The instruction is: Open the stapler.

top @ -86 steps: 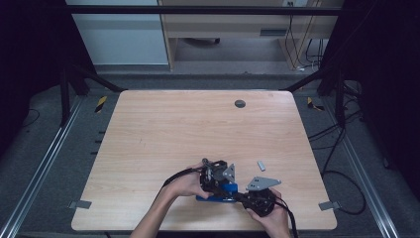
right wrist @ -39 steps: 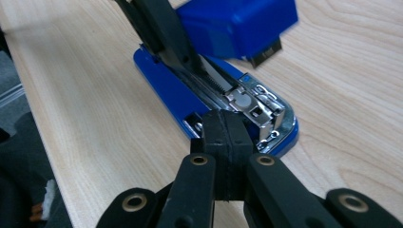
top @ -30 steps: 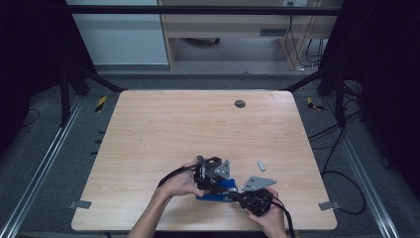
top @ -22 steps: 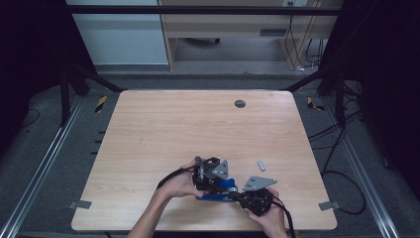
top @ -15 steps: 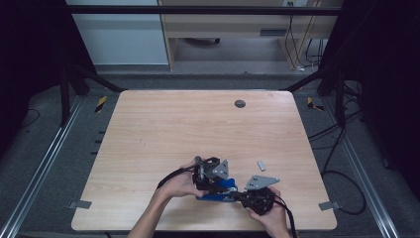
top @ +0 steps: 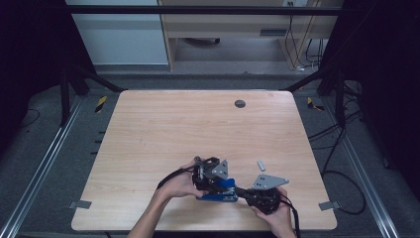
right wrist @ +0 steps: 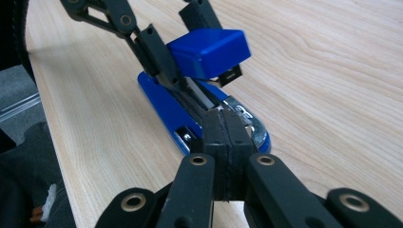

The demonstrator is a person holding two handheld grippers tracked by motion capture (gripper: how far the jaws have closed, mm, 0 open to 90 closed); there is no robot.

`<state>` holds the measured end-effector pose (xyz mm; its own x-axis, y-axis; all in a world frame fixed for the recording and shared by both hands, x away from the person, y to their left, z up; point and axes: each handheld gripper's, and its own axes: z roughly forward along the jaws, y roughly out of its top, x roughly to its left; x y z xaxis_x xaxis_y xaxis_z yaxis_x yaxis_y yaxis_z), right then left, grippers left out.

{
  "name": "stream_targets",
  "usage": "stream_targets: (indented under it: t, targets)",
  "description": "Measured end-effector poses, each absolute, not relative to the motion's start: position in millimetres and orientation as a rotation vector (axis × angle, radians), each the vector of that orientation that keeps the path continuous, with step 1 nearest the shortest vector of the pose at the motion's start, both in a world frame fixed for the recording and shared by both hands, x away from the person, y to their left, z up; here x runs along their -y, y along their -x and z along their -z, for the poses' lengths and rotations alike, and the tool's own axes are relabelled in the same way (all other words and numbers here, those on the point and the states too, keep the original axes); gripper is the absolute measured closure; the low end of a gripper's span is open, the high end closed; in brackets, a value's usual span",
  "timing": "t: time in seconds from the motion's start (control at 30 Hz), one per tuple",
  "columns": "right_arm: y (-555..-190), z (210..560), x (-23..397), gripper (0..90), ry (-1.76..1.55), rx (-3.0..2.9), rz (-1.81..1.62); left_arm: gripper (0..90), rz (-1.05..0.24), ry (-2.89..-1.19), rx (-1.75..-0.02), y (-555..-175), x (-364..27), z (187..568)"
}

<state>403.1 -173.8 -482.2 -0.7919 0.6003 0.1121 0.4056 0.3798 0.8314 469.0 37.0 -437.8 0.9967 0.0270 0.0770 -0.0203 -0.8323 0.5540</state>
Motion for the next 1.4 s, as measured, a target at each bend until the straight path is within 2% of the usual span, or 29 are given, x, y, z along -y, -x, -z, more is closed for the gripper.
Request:
stream_targets:
  t: [0.97, 1.1, 1.17, 1.4]
  targets:
    - [-408, 479, 175, 90.0, -0.905, -2.398, -1.432, 64.1, -0.101, -2.541, -0.027, -469, -38, 440]
    - [-408, 480, 174, 90.0, -0.905, -2.406, -1.432, 58.4, -0.102, -2.527, -0.047, -468, -41, 439]
    - [-409, 480, 174, 90.0, -0.910, -2.406, -1.436, 52.8, -0.117, -2.520, -0.061, -467, -45, 437]
    - [-409, 480, 175, 90.0, -0.920, -2.409, -1.440, 47.6, -0.169, -2.470, -0.129, -460, -65, 425]
